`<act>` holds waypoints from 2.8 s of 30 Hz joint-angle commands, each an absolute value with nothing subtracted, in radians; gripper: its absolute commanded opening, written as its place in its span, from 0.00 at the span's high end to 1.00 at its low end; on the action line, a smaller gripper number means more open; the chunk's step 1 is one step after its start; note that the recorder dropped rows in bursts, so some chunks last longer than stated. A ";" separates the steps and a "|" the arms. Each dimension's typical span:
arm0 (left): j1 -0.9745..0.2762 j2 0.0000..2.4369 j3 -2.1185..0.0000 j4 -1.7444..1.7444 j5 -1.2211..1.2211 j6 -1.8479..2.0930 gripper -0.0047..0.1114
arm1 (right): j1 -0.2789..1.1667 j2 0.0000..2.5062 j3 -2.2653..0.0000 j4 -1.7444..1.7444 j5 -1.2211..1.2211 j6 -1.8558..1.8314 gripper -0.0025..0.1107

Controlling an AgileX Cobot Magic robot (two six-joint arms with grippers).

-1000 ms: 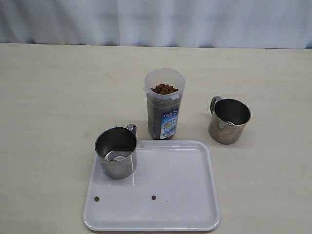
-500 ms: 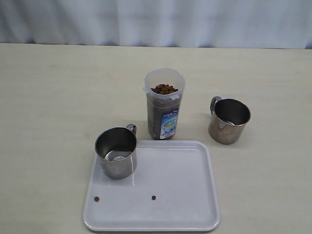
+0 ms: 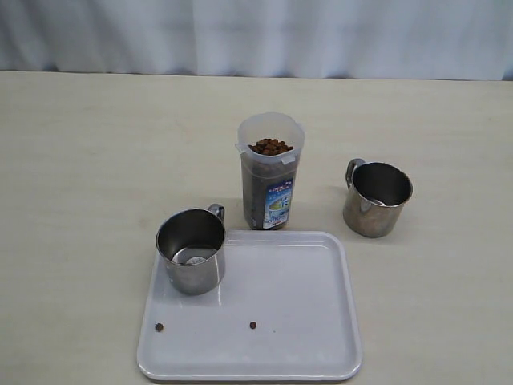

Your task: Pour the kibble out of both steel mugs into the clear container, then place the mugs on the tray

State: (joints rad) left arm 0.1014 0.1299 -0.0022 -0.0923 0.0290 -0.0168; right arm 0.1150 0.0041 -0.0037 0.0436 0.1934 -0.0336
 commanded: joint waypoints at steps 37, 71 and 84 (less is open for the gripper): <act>0.024 0.000 0.000 0.006 0.189 0.048 0.96 | 0.118 0.000 0.000 0.036 0.191 -0.036 0.94; 0.022 0.000 0.000 0.007 0.189 0.048 0.96 | 0.240 0.262 0.000 0.052 -0.202 0.021 0.93; 0.022 0.000 0.000 0.014 0.180 0.048 0.96 | 0.440 1.301 -0.186 0.073 -0.556 -0.166 0.01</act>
